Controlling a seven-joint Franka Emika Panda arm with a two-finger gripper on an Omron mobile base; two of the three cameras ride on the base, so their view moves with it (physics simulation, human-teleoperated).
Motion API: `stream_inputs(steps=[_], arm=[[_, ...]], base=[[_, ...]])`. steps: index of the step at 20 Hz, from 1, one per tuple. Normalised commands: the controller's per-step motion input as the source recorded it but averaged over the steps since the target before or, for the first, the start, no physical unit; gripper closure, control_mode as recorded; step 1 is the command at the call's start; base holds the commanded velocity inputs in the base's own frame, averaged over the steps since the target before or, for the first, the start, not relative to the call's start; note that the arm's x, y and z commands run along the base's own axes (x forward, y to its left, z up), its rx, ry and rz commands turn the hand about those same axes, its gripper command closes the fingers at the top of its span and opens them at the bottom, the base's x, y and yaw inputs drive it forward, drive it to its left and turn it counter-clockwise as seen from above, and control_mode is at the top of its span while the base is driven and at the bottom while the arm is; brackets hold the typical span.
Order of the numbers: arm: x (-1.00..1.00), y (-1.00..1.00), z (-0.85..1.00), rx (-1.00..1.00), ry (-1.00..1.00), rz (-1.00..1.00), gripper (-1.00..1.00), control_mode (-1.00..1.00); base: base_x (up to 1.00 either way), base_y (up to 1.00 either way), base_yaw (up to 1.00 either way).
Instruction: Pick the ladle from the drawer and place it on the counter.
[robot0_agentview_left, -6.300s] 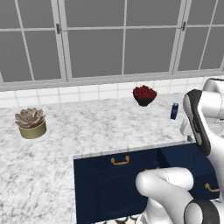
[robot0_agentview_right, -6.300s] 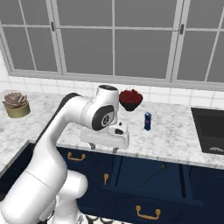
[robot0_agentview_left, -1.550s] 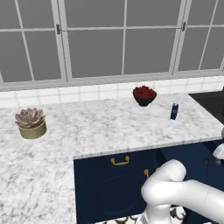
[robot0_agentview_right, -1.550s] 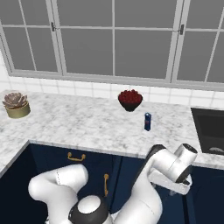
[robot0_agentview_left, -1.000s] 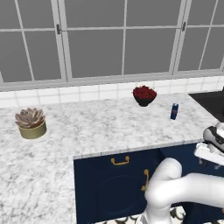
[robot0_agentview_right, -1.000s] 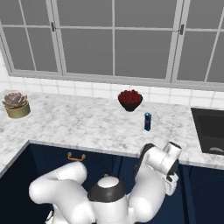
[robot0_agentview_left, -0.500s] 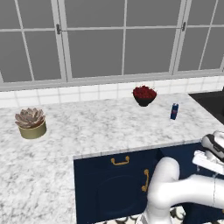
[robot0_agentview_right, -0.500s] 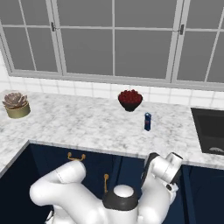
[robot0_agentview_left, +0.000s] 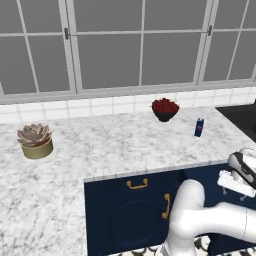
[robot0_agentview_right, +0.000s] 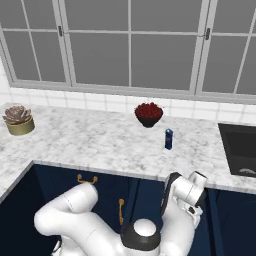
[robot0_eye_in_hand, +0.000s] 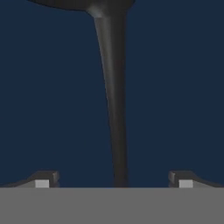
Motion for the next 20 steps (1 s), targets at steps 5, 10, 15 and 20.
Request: stream_inputs(steps=[5,10,15,20], arm=[[-0.65,0.59,-0.99,-0.01,0.00,0.00,1.00,-1.00],[-0.25,0.52,-0.71,0.00,0.00,0.00,1.00,-1.00],[0.07,0.70,-0.35,-0.05,0.05,0.00,1.00,-1.00],[0.11,0.83,-0.29,-0.10,0.06,0.00,1.00,-1.00]], base=[[0.00,0.00,0.00],[0.00,0.00,0.00],[0.00,0.00,0.00],[0.00,0.00,0.00]])
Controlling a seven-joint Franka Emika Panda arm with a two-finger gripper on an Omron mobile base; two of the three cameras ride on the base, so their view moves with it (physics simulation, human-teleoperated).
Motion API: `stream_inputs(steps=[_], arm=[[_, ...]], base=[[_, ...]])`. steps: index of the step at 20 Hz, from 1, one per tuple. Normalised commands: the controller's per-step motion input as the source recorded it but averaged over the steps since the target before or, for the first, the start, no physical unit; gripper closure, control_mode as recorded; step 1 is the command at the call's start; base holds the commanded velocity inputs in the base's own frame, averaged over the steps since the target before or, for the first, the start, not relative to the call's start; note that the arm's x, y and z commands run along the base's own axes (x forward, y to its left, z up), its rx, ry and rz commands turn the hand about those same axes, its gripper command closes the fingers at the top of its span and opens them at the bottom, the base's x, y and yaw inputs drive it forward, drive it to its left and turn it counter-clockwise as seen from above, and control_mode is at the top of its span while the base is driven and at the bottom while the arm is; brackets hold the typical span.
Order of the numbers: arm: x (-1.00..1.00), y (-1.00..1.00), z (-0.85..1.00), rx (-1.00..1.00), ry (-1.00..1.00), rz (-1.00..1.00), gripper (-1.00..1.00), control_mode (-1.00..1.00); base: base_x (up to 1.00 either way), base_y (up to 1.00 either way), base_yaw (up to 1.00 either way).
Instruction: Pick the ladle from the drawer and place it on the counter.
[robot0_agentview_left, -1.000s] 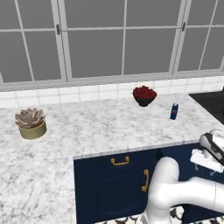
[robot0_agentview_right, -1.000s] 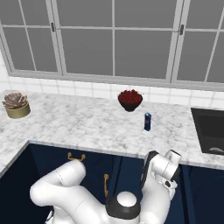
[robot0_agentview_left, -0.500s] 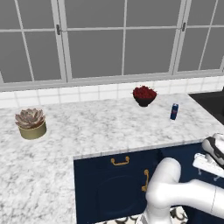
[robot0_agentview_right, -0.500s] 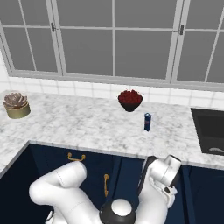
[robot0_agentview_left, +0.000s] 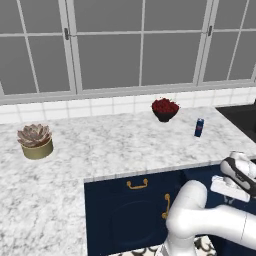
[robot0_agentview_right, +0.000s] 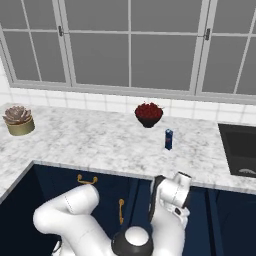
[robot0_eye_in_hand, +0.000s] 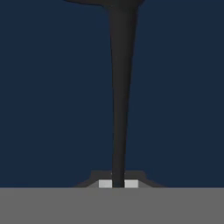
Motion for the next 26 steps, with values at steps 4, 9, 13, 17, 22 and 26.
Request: stream_inputs(steps=[4,9,13,17,22,26], arm=[[-0.10,0.41,-0.04,-0.04,0.03,0.00,1.00,-1.00],[-0.74,-0.07,0.74,0.00,-0.01,-0.02,1.00,-1.00],[-0.21,-0.38,1.00,0.00,-0.05,-0.18,1.00,-1.00],[-0.45,-0.31,1.00,0.00,-0.15,-0.09,1.00,-1.00],[0.29,0.16,1.00,-0.01,-0.35,0.00,1.00,-1.00],[0.98,0.24,1.00,0.01,-0.30,0.00,1.00,-1.00]], base=[[0.00,0.00,0.00],[0.00,0.00,0.00],[0.00,0.00,0.00],[0.00,0.00,0.00],[0.00,0.00,0.00],[0.00,0.00,0.00]])
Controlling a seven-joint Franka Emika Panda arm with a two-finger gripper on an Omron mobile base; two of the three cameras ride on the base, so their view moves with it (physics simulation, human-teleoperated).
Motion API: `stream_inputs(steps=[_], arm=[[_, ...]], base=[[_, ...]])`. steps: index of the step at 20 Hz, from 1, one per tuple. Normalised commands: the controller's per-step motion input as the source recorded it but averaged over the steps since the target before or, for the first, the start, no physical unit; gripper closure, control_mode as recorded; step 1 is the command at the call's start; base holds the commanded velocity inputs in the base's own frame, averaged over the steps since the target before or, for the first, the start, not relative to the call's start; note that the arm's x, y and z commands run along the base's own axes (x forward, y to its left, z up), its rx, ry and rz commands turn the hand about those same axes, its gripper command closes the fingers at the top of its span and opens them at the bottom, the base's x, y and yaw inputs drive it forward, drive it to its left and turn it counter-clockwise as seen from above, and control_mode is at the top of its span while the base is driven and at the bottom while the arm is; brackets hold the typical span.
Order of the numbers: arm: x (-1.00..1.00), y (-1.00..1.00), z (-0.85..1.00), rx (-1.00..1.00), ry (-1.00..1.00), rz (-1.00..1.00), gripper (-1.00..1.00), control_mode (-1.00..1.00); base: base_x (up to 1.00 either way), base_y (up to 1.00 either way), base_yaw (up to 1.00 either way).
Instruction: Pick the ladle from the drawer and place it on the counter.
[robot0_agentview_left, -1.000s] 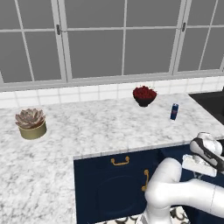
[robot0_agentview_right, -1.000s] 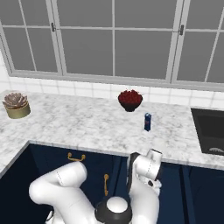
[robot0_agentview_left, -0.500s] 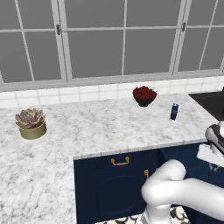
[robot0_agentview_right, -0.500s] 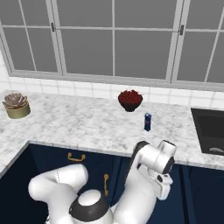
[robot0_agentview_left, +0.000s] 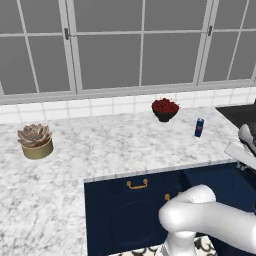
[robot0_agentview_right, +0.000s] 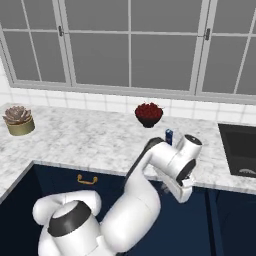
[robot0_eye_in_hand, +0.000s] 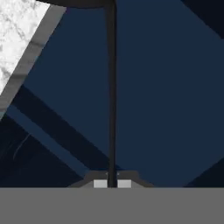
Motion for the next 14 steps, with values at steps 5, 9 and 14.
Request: stream_inputs(steps=[5,9,14], arm=[[1.00,0.71,0.96,0.11,-0.18,0.00,1.00,-1.00],[0.80,1.00,0.24,0.28,0.00,0.00,1.00,-1.00],[0.55,0.79,-0.03,0.14,-0.12,-0.04,1.00,-1.00]], base=[[0.00,0.00,0.00],[0.00,0.00,0.00],[0.00,0.00,0.00]])
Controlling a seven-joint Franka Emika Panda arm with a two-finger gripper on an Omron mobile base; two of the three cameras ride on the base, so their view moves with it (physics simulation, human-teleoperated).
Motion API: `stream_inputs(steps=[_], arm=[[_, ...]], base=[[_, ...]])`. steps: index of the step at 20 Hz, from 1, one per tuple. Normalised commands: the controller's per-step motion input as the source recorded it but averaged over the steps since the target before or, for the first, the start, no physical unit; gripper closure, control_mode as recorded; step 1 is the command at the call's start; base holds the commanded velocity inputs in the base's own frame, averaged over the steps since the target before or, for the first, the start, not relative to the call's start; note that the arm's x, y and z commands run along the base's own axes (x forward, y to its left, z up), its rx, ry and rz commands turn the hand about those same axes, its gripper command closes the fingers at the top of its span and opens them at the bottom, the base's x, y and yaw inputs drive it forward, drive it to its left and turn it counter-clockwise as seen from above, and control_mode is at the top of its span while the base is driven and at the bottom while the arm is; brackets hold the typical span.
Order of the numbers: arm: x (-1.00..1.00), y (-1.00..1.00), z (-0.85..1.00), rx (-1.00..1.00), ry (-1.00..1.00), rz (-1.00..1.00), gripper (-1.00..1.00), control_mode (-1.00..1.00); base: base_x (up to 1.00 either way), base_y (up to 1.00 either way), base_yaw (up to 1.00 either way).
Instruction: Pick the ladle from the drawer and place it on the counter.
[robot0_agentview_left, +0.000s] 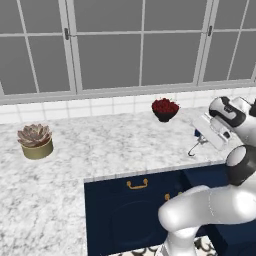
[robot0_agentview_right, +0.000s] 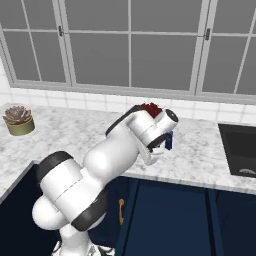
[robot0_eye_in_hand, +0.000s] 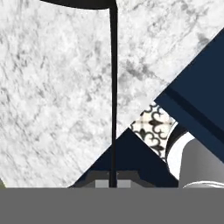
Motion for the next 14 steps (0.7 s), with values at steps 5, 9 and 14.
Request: stream_inputs(steps=[5,9,14], arm=[[0.64,0.95,-0.21,-0.13,-0.07,-0.21,1.00,-1.00],[0.64,0.93,-0.64,-0.14,0.05,-0.24,1.00,-1.00],[0.46,0.36,-0.52,-0.04,0.11,-0.15,1.00,-1.00]], base=[[0.00,0.00,0.00],[0.00,0.00,0.00],[0.00,0.00,0.00]])
